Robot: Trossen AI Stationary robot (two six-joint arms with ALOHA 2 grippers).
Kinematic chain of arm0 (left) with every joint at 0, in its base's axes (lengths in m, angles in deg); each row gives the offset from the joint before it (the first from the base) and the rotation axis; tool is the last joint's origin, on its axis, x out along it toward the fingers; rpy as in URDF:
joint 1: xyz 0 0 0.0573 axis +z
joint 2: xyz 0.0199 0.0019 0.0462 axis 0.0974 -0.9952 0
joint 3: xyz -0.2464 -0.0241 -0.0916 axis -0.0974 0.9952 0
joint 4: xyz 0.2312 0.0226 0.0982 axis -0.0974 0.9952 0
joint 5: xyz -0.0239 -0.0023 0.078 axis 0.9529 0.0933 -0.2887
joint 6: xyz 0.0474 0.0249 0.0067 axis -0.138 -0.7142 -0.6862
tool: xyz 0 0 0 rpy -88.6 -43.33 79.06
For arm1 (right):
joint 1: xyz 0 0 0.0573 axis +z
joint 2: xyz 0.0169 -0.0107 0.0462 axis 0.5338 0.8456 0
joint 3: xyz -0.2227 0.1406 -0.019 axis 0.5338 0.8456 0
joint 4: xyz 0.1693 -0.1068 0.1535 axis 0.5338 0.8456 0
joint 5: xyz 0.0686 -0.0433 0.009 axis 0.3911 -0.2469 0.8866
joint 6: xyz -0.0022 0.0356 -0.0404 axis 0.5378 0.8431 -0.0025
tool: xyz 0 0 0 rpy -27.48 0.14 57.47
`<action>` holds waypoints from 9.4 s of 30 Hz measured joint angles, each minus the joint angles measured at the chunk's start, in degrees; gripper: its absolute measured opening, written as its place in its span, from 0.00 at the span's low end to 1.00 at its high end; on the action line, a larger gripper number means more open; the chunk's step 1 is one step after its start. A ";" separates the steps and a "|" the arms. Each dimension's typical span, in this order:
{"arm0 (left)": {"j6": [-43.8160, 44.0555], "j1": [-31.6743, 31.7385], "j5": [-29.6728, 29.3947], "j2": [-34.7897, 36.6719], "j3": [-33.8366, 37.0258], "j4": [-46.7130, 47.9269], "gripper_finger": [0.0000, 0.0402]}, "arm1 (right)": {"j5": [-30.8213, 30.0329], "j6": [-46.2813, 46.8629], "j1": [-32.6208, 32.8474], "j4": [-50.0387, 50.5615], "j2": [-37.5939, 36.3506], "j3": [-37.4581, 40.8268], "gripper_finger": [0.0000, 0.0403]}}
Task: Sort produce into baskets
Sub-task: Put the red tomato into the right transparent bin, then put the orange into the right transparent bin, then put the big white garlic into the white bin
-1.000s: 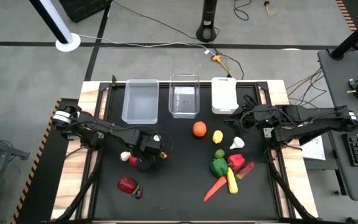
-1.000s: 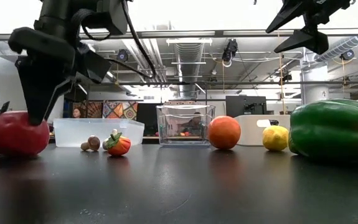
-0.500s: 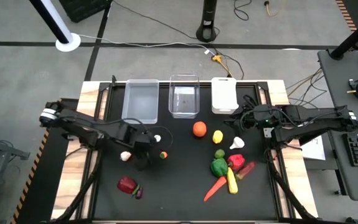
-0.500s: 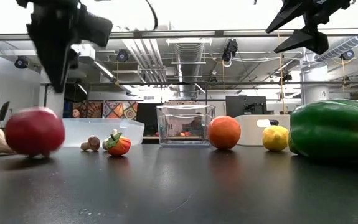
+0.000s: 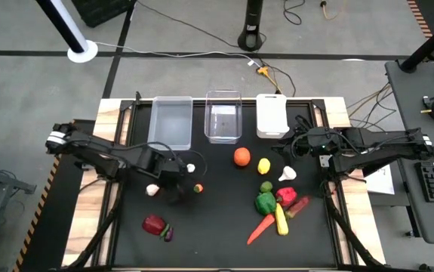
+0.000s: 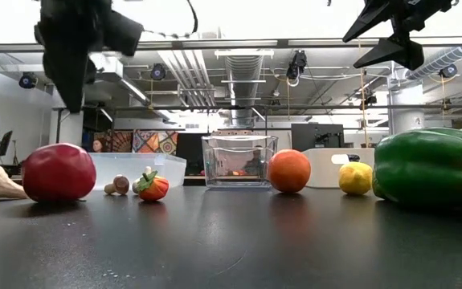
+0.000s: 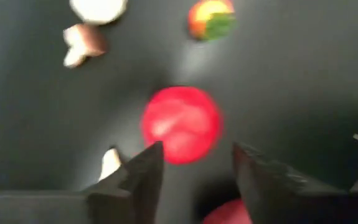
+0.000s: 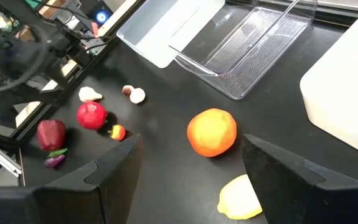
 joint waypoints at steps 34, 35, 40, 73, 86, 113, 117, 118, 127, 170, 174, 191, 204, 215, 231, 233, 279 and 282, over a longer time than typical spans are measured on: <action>-0.62 -0.52 -0.90 -9.17 -0.86 -4.23 0.56 | 1.31 1.46 -0.02 -0.02 -0.01 -0.01 0.64; -1.26 -0.52 -2.21 -7.79 -1.63 -4.22 0.56 | 1.31 1.46 0.00 -0.02 -0.02 -0.02 0.64; -8.60 2.55 -10.52 -0.26 -7.69 -6.37 0.57 | 1.33 1.26 0.00 0.00 -0.02 -0.02 0.64; -38.09 41.25 -2.56 -28.34 -33.08 -17.28 0.56 | -0.59 -2.08 -0.02 0.00 0.00 -0.02 0.64; -38.57 41.26 -2.74 -33.43 -40.63 -13.75 0.69 | -0.55 -3.08 0.00 0.15 -0.02 -0.02 0.65; -38.28 31.29 -2.72 -11.11 -34.84 -6.51 0.69 | 1.21 -0.47 -0.01 -0.59 5.12 -0.02 0.66; -36.23 27.83 -4.04 -2.30 -27.93 -7.78 0.69 | 1.66 0.67 -0.01 -4.52 8.19 -0.02 0.68; -34.90 27.12 -5.59 0.02 -25.79 -7.84 0.69 | 1.77 1.04 -0.02 -5.87 8.86 -0.02 0.69; -26.36 25.30 -5.96 19.71 -4.47 -20.88 0.67 | 1.62 6.48 -0.25 -14.12 15.48 -0.02 0.75; -29.99 25.38 -5.79 28.55 4.48 -30.15 0.64 | 6.66 5.92 -7.60 12.92 58.09 -30.14 0.84; -29.93 25.40 -5.80 27.80 4.48 -30.25 0.64 | 7.95 5.48 -7.63 11.93 59.44 -30.03 0.82; -28.54 25.40 -7.27 27.16 4.48 -30.81 0.64 | 15.25 3.66 -7.60 11.22 56.85 -29.86 0.60; -25.54 25.40 -7.26 27.48 4.48 -31.24 0.64 | 15.62 -5.72 -14.80 -6.82 47.90 -35.19 0.60; -19.89 25.40 -7.24 28.21 4.48 -31.47 0.64 | 13.64 -18.80 -26.32 -8.24 57.53 -41.89 0.61; -10.63 25.34 -6.79 28.33 4.48 -20.05 0.64 | 10.61 -25.54 -27.88 -13.28 66.53 -42.12 0.61; -10.04 25.34 -5.82 28.33 4.48 -17.42 0.64 | 10.54 -25.83 -27.89 -13.33 66.51 -42.12 0.61; 10.94 -5.42 1.48 6.96 19.57 0.85 0.64 | 15.05 -22.32 -25.65 -10.27 56.92 -42.12 0.76; 9.91 -5.42 -0.68 4.96 20.20 -0.54 0.64 | 15.06 -22.31 -25.61 -10.16 56.92 -42.12 0.75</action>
